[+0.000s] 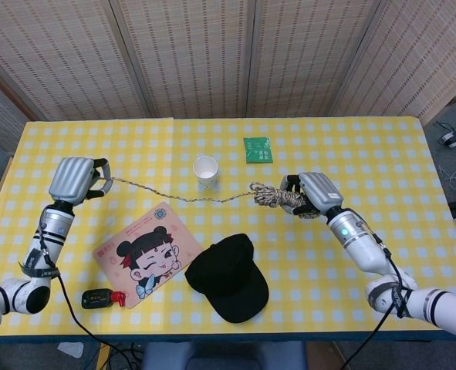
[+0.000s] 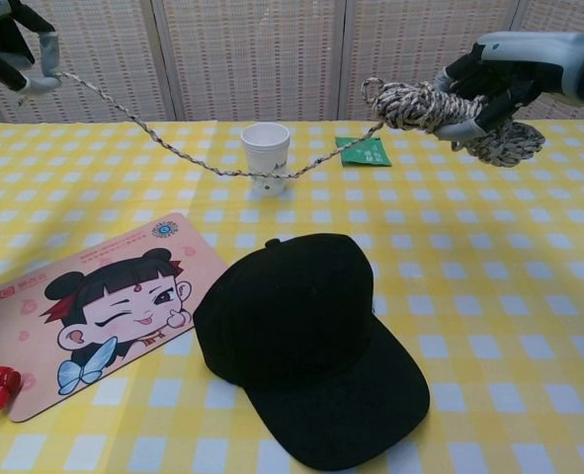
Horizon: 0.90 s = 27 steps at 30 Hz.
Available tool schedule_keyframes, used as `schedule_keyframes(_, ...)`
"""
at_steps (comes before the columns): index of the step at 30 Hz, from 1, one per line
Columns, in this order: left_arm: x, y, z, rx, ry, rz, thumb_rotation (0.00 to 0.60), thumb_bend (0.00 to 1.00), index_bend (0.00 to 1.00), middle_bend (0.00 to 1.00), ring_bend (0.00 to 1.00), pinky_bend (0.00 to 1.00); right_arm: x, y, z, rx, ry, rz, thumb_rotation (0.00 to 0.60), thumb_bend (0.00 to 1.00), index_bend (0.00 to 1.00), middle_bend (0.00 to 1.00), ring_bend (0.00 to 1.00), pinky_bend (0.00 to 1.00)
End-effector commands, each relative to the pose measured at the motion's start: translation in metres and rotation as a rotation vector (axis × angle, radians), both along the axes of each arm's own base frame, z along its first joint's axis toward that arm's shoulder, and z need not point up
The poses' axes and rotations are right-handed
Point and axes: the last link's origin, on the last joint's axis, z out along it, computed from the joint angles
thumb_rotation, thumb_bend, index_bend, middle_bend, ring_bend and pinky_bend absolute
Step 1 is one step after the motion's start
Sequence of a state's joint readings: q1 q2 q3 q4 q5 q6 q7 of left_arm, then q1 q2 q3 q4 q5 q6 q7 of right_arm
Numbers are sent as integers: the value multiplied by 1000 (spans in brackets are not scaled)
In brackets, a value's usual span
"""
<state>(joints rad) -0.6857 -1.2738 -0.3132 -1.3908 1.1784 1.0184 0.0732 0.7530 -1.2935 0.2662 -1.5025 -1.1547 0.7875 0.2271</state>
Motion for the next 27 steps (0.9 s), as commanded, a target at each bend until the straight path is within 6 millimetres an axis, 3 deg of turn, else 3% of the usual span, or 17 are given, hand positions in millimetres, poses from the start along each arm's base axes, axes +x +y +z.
schedule_keyframes(1,2,-11,17,25,-37,-40,600,454,814,1000,1000,820,14,2,-6,-4,-64,2,600,696,764,622,555,658)
schedule_keyframes(14,35,-31,59,76,-164,-208,600,455,814,1000,1000,831,75,-1,-42,-96,-181,62,600,703,767,622,560,658)
schedule_keyframes(27,93,-42,61,-43,-357,-323,600,454,814,1000,1000,832,121,-11,-80,-195,-212,88,600,701,771,622,561,658)
